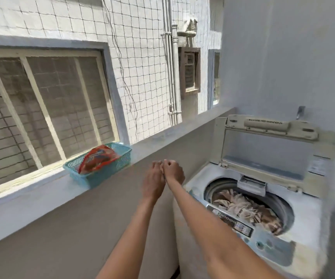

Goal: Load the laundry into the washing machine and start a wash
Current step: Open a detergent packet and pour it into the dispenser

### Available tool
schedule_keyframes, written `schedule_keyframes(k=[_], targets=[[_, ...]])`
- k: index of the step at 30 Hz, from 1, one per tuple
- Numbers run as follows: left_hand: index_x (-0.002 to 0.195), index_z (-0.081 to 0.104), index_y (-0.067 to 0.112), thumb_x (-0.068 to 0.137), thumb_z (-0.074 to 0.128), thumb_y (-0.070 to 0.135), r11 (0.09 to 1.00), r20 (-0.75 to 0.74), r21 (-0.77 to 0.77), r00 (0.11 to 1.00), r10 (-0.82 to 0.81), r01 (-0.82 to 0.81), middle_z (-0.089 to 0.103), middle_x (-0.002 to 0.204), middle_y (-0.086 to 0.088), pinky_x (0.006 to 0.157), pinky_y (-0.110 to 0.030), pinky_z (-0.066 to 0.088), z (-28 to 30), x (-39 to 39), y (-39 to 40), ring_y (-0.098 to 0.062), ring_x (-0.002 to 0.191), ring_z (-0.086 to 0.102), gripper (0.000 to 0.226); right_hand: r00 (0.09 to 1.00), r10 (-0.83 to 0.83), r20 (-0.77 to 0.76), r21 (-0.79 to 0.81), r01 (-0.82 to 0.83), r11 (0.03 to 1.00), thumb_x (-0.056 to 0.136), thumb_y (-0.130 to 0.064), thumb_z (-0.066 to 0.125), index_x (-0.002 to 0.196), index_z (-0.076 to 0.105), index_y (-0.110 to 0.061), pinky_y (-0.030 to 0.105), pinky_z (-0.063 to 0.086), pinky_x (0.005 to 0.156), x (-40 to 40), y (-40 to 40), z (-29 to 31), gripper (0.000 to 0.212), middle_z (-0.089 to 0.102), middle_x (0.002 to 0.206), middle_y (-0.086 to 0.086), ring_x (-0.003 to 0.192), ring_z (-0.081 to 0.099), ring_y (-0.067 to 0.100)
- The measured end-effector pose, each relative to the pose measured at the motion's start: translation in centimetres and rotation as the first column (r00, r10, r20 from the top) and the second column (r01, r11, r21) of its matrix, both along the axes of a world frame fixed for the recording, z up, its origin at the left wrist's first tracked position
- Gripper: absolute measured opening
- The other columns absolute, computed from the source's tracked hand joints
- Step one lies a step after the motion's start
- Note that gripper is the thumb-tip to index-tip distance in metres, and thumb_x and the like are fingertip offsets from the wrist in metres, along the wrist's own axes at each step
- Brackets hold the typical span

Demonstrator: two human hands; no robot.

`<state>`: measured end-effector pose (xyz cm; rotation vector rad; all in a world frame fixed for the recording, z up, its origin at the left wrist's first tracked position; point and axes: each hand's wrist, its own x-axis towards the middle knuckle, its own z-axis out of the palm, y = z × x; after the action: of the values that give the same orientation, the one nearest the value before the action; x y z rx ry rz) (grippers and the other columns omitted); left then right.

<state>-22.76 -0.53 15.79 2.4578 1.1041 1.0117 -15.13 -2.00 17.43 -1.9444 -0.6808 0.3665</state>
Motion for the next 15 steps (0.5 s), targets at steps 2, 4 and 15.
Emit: schedule_keyframes(k=[2, 4, 15], targets=[[0.123, 0.052, 0.006, 0.098, 0.038, 0.011, 0.992, -0.039, -0.112, 0.997, -0.064, 0.059, 0.052, 0.127, -0.015, 0.084, -0.04, 0.04, -2.3, 4.3, -0.2, -0.035, 0.111, 0.053, 0.03, 0.999, -0.04, 0.006, -0.068, 0.04, 0.997, 0.093, -0.036, 0.043, 0.111, 0.068, -0.015, 0.034, 0.047, 0.086, 4.1, -0.8, -2.9, 0.037, 0.067, 0.116, 0.014, 0.108, 0.061, 0.034], [0.121, 0.054, 0.003, 0.098, 0.038, 0.008, 0.97, -0.071, -0.202, 0.985, -0.156, 0.138, 0.054, 0.123, -0.019, 0.09, -0.04, 0.039, -4.9, 8.9, -0.2, -0.035, 0.111, 0.052, 0.029, 0.997, -0.079, 0.014, -0.112, 0.08, 0.99, 0.093, -0.035, 0.043, 0.108, 0.069, -0.013, 0.034, 0.047, 0.084, 8.6, -1.3, -5.9, 0.037, 0.067, 0.115, 0.015, 0.107, 0.061, 0.034], [0.109, 0.06, 0.007, 0.094, 0.042, 0.01, 0.809, -0.07, -0.461, 0.894, -0.442, 0.364, 0.062, 0.111, -0.011, 0.091, -0.042, 0.046, -15.4, 31.2, -2.5, -0.027, 0.102, 0.057, 0.024, 0.945, -0.325, -0.025, -0.21, 0.313, 0.926, 0.098, -0.025, 0.042, 0.088, 0.062, -0.011, 0.034, 0.041, 0.067, 30.9, -7.4, -19.4, 0.027, 0.068, 0.098, 0.015, 0.091, 0.062, 0.032]])
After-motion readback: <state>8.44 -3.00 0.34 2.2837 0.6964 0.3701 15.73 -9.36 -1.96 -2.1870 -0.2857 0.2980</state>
